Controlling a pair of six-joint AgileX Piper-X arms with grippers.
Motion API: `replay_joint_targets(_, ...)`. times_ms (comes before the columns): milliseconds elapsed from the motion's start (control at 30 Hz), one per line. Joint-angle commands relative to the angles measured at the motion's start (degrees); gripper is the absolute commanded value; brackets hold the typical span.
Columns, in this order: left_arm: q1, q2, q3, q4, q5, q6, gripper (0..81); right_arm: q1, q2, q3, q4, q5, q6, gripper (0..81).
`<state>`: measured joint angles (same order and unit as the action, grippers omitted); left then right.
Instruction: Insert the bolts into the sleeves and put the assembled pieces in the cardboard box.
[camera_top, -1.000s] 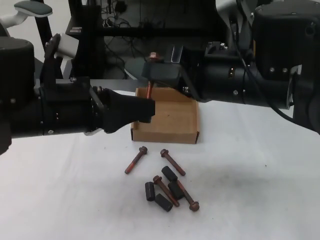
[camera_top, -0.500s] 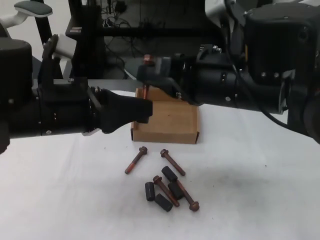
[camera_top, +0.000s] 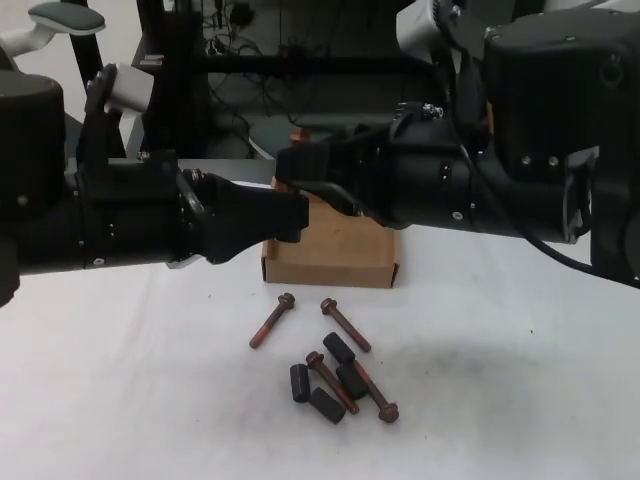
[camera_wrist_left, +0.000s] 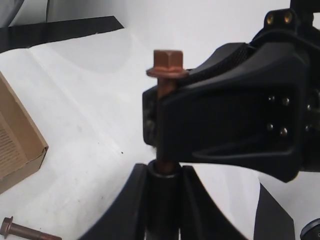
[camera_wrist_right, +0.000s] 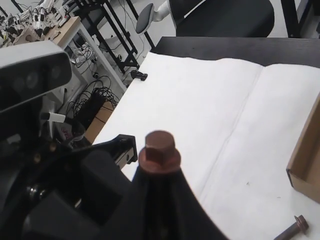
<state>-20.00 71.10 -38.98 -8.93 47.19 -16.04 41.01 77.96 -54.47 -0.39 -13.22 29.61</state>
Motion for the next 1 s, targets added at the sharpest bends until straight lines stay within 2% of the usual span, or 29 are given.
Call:
replay_joint_targets(0, 0.1, -0.3, -0.6, -2.0, -2.1, 1.2, 1.7, 1.6, -2.2, -0.4, -0.4, -4.7, 0.7, 0.6)
replay_joint_targets(167, 0.1, -0.3, -0.6, -2.0, -2.8, 1.5, 1.7, 1.7, -3.0, -0.4, -0.2, -7.8, 0.9, 0.6)
replay_joint_targets(533, 0.1, -0.3, -0.6, -2.0, -3.1, 1.5, 1.7, 1.7, -3.0, -0.4, 1.2, -8.1, 0.9, 1.3)
replay_joint_targets(567, 0.1, -0.3, -0.6, -2.0, -3.1, 1.5, 1.7, 1.7, -3.0, -0.4, 1.2, -8.1, 0.9, 6.2)
replay_joint_targets(600, 0.1, -0.3, -0.6, -2.0, -3.1, 1.5, 1.7, 1.7, -3.0, -0.4, 1.2, -8.1, 0.9, 14.6)
replay_joint_targets(667, 0.1, -0.3, -0.6, -2.0, -3.1, 1.5, 1.7, 1.7, -3.0, -0.4, 1.5, -8.1, 1.0, 37.9)
replay_joint_targets(733, 0.1, -0.3, -0.6, -2.0, -3.1, 1.5, 1.7, 1.7, -3.0, -0.4, 2.9, -7.0, 2.5, 57.8)
replay_joint_targets(767, 0.1, -0.3, -0.6, -2.0, -3.1, 1.5, 1.7, 1.7, -3.0, -0.4, 3.5, -6.7, 3.1, 64.4)
replay_joint_targets(800, 0.1, -0.3, -0.6, -2.0, -3.1, 1.5, 1.7, 1.7, -3.0, -0.4, 4.1, -6.5, 3.3, 66.6)
replay_joint_targets(967, 0.1, -0.3, -0.6, -2.0, -3.1, 1.5, 1.7, 1.7, -3.0, -0.4, 4.4, -5.5, 3.4, 66.5)
